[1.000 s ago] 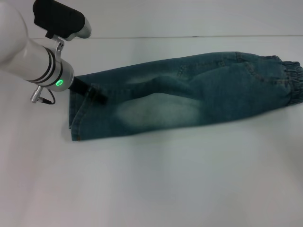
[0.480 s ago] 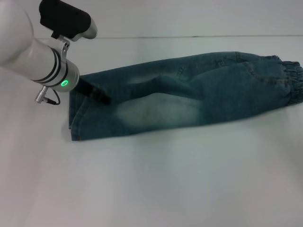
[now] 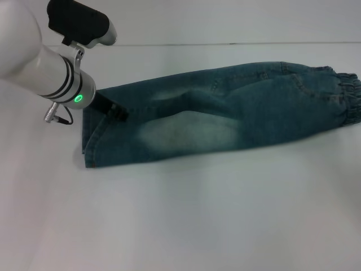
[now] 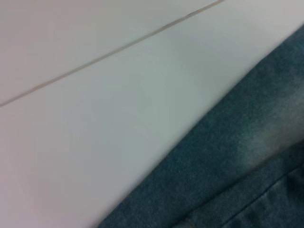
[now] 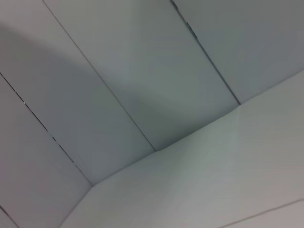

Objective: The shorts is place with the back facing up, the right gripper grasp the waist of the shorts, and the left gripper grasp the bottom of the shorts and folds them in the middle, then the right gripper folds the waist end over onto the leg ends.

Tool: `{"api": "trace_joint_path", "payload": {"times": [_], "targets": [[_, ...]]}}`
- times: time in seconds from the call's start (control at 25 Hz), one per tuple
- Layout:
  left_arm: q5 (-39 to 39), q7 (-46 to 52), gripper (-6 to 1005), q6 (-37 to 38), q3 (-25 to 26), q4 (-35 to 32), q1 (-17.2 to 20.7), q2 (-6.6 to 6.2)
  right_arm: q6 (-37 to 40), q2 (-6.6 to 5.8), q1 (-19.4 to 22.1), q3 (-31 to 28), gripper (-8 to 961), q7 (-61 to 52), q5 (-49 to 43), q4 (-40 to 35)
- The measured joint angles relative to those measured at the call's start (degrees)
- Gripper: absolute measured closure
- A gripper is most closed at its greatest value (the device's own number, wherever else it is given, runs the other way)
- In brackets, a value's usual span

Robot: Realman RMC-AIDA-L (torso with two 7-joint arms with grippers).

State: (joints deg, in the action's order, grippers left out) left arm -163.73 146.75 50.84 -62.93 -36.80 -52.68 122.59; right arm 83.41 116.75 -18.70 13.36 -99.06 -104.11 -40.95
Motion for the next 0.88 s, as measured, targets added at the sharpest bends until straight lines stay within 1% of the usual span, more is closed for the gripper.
{"api": "trace_joint_path", "payload": {"times": [0.24, 0.68, 0.76, 0.88], "targets": [[0.0, 0.1, 578, -0.2, -0.1, 0.8, -0.2, 0.07, 0.7, -0.03, 0.0, 0.0, 10, 0.0, 0.3, 0.0], [0.0, 1.5, 574, -1.5, 0.4, 0.2, -0.6, -0.02, 0.9, -0.14, 0.1, 0.0, 10, 0.1, 0.3, 0.0], [0.0, 1.5, 495, -2.0, 0.3, 0.2, -0.6, -0.03, 0.9, -0.14, 0.1, 0.0, 10, 0.1, 0.3, 0.0], [0.0, 1.5, 419, -3.0, 0.0, 0.5, -0.6, 0.11, 0.9, -0.13, 0.1, 0.0, 10, 0.1, 0.3, 0.0]]}}
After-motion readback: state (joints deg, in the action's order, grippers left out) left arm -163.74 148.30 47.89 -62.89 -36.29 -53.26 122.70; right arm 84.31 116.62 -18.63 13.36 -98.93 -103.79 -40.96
